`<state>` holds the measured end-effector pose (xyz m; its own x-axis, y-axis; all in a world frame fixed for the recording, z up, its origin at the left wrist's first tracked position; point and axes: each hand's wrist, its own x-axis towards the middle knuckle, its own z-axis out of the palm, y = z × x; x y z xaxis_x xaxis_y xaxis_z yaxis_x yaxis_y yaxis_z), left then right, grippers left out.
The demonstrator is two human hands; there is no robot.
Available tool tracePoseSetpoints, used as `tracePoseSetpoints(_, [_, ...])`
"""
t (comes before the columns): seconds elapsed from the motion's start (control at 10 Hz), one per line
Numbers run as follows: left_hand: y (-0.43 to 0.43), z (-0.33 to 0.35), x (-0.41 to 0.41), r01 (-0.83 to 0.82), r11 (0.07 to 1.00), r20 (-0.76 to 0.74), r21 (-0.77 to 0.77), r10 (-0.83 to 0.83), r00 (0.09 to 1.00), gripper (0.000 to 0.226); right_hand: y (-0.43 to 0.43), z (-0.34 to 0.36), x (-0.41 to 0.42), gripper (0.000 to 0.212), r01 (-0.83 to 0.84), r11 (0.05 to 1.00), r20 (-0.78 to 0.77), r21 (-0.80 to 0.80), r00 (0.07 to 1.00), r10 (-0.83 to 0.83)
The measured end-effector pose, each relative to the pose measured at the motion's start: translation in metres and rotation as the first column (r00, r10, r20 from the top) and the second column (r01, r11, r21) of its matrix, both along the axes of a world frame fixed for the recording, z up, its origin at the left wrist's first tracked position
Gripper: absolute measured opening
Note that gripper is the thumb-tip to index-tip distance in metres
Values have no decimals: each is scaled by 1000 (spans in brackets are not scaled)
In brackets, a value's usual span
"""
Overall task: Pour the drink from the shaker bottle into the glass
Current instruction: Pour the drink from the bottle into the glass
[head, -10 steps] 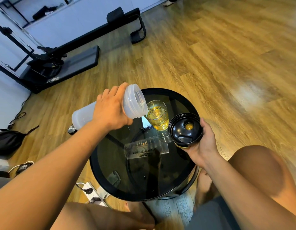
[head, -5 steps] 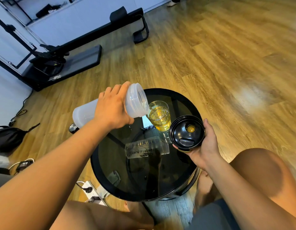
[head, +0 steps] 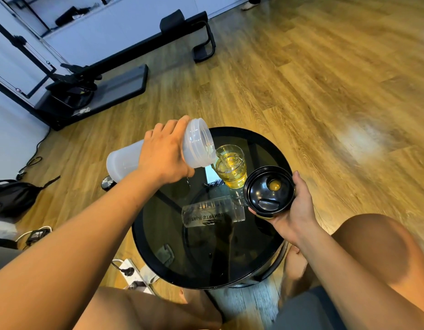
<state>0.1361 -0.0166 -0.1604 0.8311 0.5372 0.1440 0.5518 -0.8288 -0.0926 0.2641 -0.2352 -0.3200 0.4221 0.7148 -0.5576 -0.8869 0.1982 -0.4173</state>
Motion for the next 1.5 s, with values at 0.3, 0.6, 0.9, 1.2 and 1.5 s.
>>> tracePoseSetpoints(0.3, [0,2,0,6,1000,0,10,-6,1000,117,1,-2,0,65,-6,1000,-2,4,1000,6])
tracePoseSetpoints(0.6, [-2,5,0,19,999,2,25,-19,1000,116,1,-3,0,67,-16,1000,-2,14,1000,16])
tracePoseSetpoints(0.9, [-2,9,2,23,999,-6,40,-22,1000,114,2,-5,0,66,-31,999,1,19,1000,31])
tracePoseSetpoints(1.2, [-1,9,6,39,997,-15,73,-38,999,114,2,-5,0,65,-33,999,4,18,999,32])
tracePoseSetpoints(1.5, [0,14,11,80,985,-51,154,-73,996,112,2,-4,1,66,-40,999,13,10,999,39])
